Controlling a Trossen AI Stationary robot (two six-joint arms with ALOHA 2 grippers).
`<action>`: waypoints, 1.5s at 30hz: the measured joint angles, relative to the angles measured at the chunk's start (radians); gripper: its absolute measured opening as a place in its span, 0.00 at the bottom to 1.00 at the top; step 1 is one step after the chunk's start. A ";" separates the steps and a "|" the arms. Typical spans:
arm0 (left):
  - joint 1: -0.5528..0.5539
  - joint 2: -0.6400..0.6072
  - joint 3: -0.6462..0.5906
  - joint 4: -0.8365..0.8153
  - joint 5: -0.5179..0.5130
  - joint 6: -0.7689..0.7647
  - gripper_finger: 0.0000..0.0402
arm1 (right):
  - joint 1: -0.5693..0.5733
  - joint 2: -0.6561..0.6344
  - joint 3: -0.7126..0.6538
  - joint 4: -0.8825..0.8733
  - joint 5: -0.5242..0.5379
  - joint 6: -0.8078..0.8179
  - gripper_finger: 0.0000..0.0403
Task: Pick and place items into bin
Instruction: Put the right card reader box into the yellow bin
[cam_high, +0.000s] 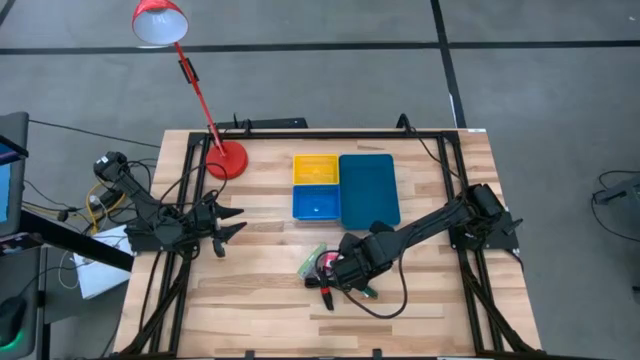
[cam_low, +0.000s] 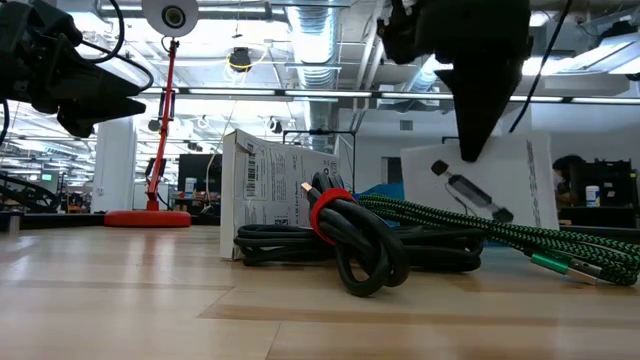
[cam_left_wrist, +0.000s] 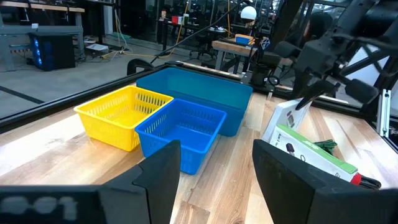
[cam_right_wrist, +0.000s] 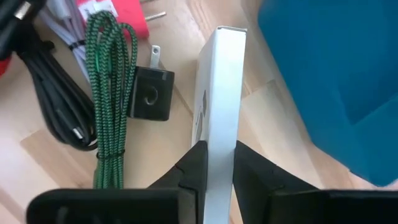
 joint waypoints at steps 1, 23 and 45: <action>0.000 0.000 0.000 0.000 0.000 0.000 0.47 | 0.000 0.000 0.013 -0.014 0.001 -0.001 0.14; 0.000 0.000 0.000 0.000 0.000 0.000 0.47 | -0.052 -0.002 0.262 -0.198 0.142 -0.202 0.14; 0.000 0.000 0.000 0.000 0.000 0.000 0.47 | -0.555 -0.002 0.328 -0.013 0.181 -0.880 0.14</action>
